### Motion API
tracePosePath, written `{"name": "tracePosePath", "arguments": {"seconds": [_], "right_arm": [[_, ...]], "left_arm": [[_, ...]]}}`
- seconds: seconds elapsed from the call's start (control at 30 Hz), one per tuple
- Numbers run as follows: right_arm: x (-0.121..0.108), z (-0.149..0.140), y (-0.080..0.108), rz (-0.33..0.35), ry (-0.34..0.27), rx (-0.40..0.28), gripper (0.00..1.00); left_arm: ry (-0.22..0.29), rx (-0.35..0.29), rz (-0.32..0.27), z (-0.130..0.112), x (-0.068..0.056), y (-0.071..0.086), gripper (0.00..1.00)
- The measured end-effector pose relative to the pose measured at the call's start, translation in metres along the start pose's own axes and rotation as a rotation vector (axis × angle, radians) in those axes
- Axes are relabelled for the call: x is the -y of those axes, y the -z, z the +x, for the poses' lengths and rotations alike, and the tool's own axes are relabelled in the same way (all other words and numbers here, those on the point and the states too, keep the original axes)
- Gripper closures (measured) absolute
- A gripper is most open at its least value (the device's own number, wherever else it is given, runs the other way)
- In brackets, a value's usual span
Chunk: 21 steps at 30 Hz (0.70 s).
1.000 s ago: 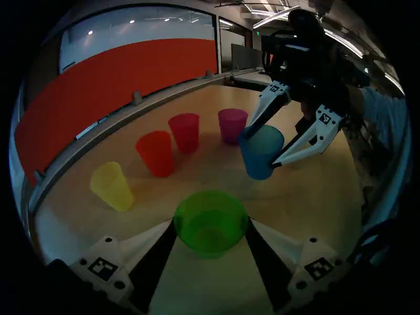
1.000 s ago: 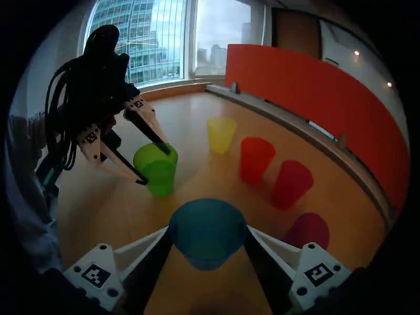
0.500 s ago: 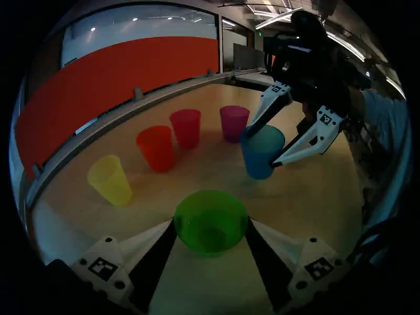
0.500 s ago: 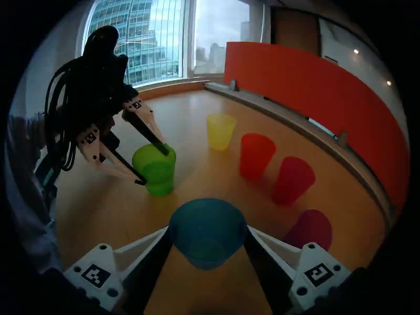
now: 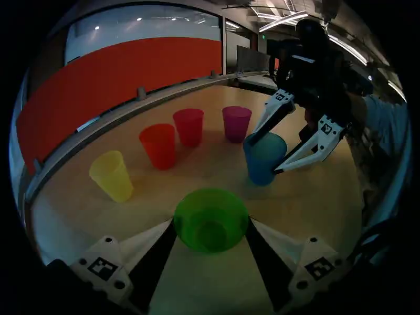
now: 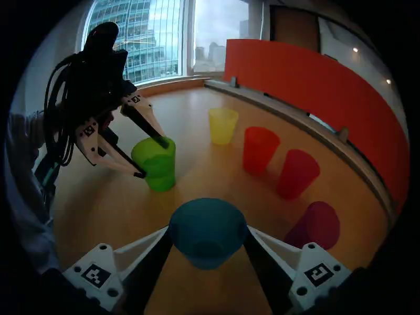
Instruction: Pour water
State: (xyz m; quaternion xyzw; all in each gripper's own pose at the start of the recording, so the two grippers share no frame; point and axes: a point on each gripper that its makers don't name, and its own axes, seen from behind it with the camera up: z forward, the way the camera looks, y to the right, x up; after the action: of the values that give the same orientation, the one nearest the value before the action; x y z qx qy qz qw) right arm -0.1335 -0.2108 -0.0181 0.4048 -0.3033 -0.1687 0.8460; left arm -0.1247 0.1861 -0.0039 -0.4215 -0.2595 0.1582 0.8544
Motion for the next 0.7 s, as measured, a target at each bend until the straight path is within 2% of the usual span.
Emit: {"name": "tracePosePath", "arguments": {"seconds": [0.4, 0.6, 0.7], "right_arm": [[-0.001, -0.011, 0.004, -0.017, -0.002, 0.011, 0.07], [-0.002, -0.016, 0.004, -0.024, 0.000, 0.020, 0.03], [-0.002, -0.018, 0.004, -0.032, 0.007, 0.029, 0.00]], "left_arm": [[0.011, 0.005, -0.001, -0.004, -0.001, 0.002, 0.11], [0.027, 0.018, -0.010, -0.007, -0.004, 0.003, 0.00], [0.033, 0.025, -0.011, -0.010, -0.004, 0.004, 0.00]]}}
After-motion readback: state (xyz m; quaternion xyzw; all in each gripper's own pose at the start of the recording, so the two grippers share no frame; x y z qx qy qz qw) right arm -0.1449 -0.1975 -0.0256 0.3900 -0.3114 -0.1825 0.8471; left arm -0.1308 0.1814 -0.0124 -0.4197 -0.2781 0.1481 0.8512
